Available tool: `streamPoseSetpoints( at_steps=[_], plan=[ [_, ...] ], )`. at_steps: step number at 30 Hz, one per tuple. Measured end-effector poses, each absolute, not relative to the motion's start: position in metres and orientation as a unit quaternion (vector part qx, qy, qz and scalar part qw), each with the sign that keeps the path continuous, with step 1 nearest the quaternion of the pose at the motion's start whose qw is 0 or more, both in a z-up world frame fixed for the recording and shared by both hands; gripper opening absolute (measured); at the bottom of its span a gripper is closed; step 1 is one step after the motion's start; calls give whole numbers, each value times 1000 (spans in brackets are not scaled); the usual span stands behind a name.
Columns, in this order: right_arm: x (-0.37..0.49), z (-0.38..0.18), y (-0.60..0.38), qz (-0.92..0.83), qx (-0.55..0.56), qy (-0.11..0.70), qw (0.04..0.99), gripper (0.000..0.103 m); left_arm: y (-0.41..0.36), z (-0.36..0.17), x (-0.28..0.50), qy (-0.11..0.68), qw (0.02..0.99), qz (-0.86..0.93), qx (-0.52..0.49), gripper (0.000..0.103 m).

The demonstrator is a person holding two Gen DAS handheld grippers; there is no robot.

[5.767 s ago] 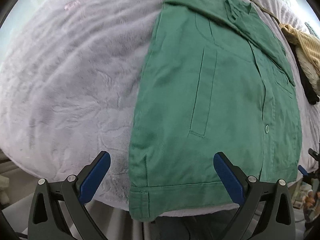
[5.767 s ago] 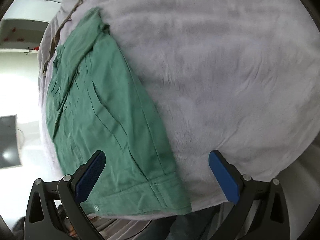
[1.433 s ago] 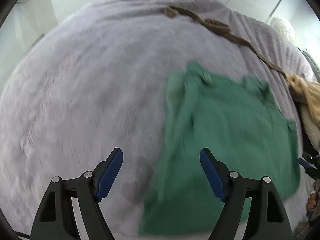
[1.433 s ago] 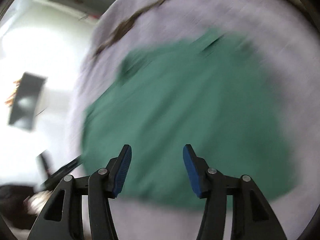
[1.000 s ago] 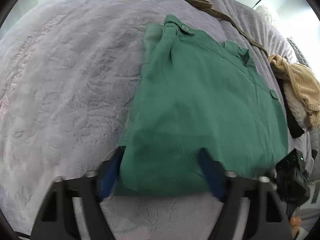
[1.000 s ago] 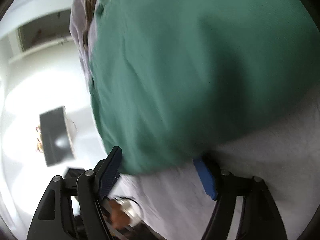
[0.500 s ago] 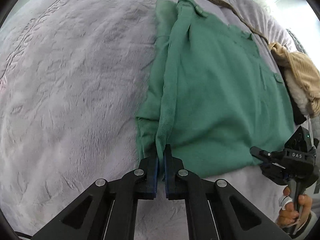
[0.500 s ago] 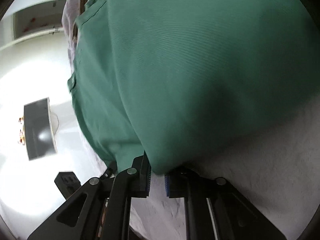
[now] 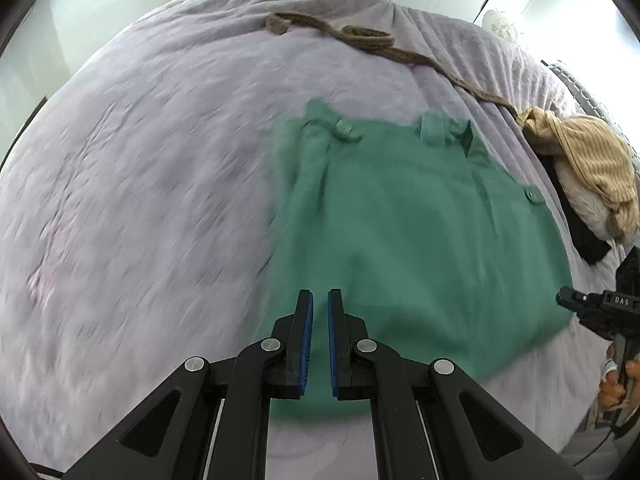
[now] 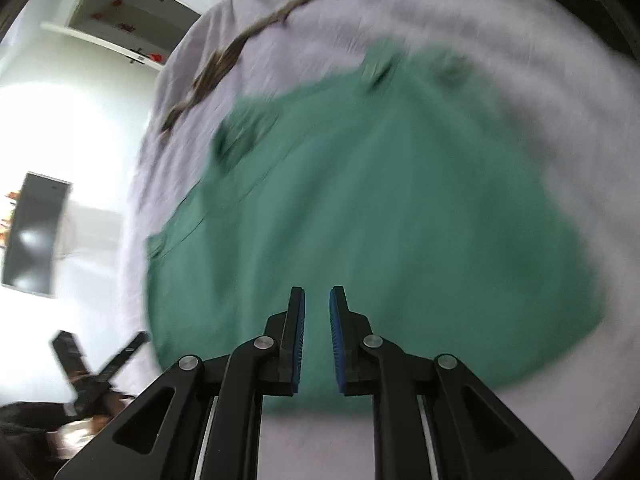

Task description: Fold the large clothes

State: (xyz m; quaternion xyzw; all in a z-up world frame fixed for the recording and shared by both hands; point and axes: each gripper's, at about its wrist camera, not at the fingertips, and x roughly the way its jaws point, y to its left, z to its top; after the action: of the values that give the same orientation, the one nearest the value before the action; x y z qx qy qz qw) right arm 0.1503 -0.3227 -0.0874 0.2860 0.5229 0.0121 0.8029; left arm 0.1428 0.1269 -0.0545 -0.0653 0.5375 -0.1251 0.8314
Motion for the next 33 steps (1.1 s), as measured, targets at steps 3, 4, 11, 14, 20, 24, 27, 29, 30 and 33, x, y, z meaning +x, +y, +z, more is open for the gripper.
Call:
streamPoseSetpoints(
  at_steps=[3,4,11,14,20,24,27,29,30,33],
  plan=[
    [164,-99,-349,-22,256,532,807,16,105,-68,170,538,832,-117,-71,7],
    [164,-106,-364,-35,250,536,806,16,101,-75,177,539,833,-109,-67,7],
    [139,-149,-444,-87,309,521,791,0,102,-114,200,554,827,-74,-67,7],
    [134,-140,-445,-94,310,521,790,0,103,-116,202,552,829,-68,-53,7],
    [117,-117,-437,-109,305,516,793,3,114,-101,198,550,832,-53,-38,7],
    [115,-103,-427,-98,268,512,810,4,115,-85,182,543,838,-49,-19,7],
    [132,-95,-424,-87,272,502,817,4,117,-74,178,535,843,-52,-21,7],
    [143,-95,-420,-76,286,496,816,4,117,-69,182,528,847,-53,-26,7],
    [152,-97,-416,-73,285,497,816,4,116,-67,186,525,849,-53,-32,7],
    [171,-110,-410,-77,282,509,809,4,108,-65,203,519,851,-56,-50,7]
  ],
)
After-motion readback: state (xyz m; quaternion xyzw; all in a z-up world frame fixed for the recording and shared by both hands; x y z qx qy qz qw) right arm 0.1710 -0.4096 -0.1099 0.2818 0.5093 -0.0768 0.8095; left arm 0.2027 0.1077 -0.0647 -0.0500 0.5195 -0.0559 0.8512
